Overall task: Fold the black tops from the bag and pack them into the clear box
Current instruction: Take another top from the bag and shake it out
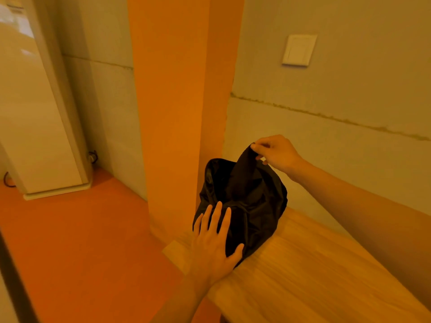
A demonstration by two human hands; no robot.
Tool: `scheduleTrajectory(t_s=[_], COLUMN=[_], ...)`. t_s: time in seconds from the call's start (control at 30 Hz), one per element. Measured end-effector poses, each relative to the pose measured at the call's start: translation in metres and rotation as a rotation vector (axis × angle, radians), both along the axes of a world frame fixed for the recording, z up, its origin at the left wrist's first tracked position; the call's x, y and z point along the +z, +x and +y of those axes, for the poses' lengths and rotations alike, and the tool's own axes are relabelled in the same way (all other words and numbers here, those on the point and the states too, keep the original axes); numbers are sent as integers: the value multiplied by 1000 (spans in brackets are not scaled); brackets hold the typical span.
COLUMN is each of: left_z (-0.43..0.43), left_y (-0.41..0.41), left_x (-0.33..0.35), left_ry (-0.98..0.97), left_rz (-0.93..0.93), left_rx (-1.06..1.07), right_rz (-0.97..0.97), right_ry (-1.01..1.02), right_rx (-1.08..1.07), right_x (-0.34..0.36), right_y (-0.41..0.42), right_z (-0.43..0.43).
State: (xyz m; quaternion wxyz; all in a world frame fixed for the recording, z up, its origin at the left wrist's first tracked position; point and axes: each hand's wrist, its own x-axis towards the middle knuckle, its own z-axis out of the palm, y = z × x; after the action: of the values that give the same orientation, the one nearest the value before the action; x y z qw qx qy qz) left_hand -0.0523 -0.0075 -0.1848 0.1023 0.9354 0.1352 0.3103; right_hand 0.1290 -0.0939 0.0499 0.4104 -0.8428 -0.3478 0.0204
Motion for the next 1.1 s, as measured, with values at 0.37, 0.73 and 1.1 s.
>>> scheduleTrajectory(t_s=[0.37, 0.73, 1.1], left_z=[2, 2, 4], left_y=[0, 0, -1], left_x=[0, 0, 3], left_ry=[-9, 1, 57], left_rz=[-2, -12, -16], left_rx=[-21, -24, -28], right_rz=[53, 106, -160], right_ry=[252, 830, 1043], right_rx=[-56, -88, -95], right_x=[59, 184, 245], right_y=[-8, -17, -47], right_z=[-15, -79, -196])
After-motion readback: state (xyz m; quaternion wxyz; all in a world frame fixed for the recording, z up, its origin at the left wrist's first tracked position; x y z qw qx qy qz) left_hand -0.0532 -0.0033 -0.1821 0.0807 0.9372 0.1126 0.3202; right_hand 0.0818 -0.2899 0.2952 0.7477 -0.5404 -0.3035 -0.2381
